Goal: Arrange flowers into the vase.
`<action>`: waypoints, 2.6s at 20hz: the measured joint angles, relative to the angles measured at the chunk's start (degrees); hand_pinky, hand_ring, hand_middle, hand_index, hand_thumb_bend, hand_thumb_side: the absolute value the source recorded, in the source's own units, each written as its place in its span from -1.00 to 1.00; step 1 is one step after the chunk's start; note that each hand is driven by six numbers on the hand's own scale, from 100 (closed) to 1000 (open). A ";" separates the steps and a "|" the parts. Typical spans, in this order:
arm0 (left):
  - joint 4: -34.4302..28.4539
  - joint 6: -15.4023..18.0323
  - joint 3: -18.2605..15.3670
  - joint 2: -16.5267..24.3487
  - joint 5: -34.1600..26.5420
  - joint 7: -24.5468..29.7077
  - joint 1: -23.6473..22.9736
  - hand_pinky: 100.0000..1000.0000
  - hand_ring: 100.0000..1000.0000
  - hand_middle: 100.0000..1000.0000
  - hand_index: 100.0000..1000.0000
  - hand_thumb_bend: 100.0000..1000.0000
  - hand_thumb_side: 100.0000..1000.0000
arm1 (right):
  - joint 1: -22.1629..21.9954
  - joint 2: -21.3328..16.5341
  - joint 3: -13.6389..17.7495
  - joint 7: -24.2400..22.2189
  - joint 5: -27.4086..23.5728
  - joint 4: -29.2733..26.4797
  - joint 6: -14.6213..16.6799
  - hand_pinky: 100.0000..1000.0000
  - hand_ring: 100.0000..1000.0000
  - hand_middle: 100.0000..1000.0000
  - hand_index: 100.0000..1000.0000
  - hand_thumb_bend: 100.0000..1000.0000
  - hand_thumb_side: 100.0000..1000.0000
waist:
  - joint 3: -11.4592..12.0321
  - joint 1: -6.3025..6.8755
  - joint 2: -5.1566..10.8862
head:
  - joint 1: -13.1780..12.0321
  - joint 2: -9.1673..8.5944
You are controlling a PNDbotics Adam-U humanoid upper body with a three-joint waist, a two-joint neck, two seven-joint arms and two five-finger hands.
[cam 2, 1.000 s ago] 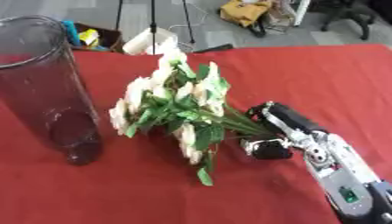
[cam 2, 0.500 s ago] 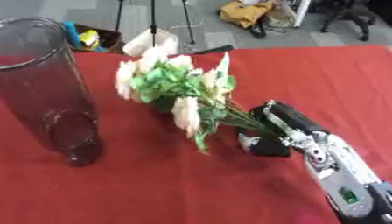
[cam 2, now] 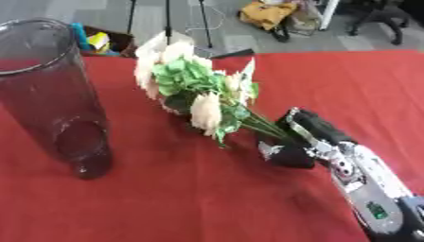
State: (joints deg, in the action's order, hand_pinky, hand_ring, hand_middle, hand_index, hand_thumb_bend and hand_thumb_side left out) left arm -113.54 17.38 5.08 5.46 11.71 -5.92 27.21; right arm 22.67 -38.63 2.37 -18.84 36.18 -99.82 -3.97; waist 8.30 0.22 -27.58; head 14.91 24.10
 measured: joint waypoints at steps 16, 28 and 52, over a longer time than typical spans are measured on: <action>0.00 -0.22 0.00 0.00 0.41 0.81 0.00 0.16 -0.17 0.22 0.52 -0.93 1.00 | -0.28 0.00 0.09 5.45 -4.16 0.08 1.08 -0.68 -0.58 -1.00 -1.00 -1.00 0.16 | -0.22 0.19 0.00 | -0.45 0.52; 0.00 -0.30 0.00 -0.01 0.49 1.27 0.00 0.16 -0.18 0.22 0.52 -0.94 1.00 | -0.24 0.00 0.61 17.16 -10.17 0.08 0.01 -1.00 -0.80 -1.00 -1.00 -1.00 0.41 | -0.44 0.36 0.00 | -1.32 0.87; 0.00 -0.58 0.00 -0.01 0.47 1.96 -0.05 0.16 -0.17 0.22 0.53 -0.94 1.00 | 1.10 -4.10 1.22 30.93 -36.74 -12.64 -4.22 -1.00 -0.95 -1.00 -1.00 -1.00 0.28 | -0.01 0.00 1.68 | -2.24 1.07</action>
State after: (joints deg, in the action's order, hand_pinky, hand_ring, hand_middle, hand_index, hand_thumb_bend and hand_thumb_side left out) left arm -113.54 16.80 5.08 5.45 12.18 -3.96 27.16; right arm 23.78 -42.73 3.59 12.09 -0.56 -112.46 -8.19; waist 8.29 0.21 -25.90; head 12.67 25.17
